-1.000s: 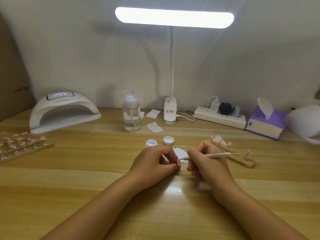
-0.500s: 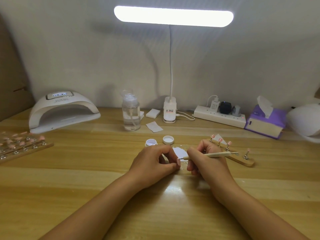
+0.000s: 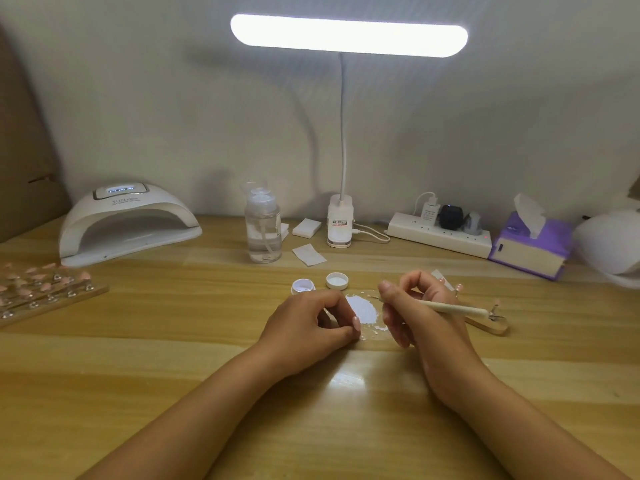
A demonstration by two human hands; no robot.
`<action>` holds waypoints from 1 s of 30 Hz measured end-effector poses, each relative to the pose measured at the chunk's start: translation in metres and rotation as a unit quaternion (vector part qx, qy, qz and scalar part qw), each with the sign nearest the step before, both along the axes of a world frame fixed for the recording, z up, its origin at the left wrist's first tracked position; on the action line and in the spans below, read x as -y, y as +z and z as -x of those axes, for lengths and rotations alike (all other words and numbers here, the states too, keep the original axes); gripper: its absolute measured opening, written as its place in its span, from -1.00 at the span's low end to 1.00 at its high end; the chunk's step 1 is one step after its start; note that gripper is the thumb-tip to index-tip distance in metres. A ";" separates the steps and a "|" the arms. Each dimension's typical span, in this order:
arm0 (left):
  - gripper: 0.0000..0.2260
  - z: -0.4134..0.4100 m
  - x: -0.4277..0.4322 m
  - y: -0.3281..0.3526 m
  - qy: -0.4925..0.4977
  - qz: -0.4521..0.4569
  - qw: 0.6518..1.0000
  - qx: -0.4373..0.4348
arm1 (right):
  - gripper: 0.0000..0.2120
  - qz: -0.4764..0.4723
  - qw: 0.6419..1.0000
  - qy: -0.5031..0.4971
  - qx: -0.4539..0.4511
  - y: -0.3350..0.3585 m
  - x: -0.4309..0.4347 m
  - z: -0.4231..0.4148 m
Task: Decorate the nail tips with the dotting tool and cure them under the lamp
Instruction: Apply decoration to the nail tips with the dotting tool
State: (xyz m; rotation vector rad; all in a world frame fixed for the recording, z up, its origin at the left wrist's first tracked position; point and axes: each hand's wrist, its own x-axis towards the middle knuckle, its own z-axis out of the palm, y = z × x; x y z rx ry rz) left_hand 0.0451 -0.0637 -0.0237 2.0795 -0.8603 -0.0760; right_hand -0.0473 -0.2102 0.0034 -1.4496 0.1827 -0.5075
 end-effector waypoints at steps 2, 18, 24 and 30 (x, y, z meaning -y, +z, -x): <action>-0.89 0.001 0.000 0.001 0.001 -0.003 1.000 0.000 | -0.73 0.019 0.999 -0.020 -0.027 -0.005 0.001 -0.002; -0.89 0.001 -0.001 0.000 -0.002 0.002 1.000 0.006 | -0.79 0.089 0.993 -0.006 -0.079 -0.012 0.000 -0.006; -0.85 0.001 -0.001 -0.001 -0.003 0.001 1.000 0.011 | -0.78 0.096 0.992 -0.003 -0.076 -0.013 0.000 -0.007; -0.84 0.002 -0.001 0.000 -0.003 -0.001 1.000 0.005 | -0.78 0.098 0.992 -0.005 -0.076 -0.013 0.000 -0.008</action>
